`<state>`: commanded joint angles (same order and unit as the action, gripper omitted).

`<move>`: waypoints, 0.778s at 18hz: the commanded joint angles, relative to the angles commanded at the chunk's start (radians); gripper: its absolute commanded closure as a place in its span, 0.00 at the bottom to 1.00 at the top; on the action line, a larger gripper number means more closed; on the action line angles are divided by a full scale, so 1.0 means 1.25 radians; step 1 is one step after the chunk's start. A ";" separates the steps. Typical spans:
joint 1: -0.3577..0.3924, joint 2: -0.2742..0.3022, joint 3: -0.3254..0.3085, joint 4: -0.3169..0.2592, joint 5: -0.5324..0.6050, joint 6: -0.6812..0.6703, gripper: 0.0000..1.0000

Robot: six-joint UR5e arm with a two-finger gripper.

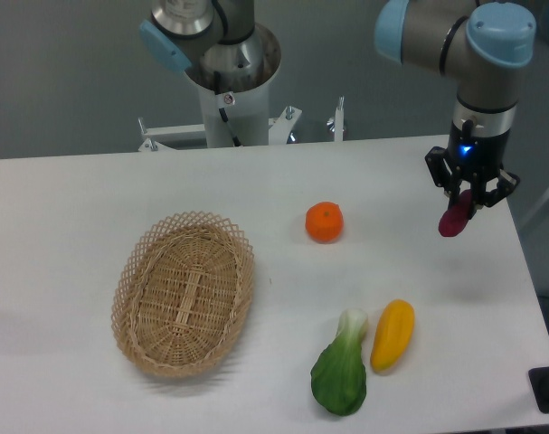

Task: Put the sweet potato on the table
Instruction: 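Hold the purple sweet potato in the gripper and begin moving it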

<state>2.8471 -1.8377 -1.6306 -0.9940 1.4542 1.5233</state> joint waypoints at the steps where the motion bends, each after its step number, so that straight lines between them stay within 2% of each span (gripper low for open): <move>1: -0.002 -0.001 -0.001 0.001 0.000 0.000 0.66; 7: -0.004 -0.001 -0.022 0.015 -0.001 -0.001 0.66; 14: -0.010 -0.006 -0.085 0.105 -0.001 -0.022 0.66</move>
<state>2.8348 -1.8453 -1.7363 -0.8622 1.4527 1.4957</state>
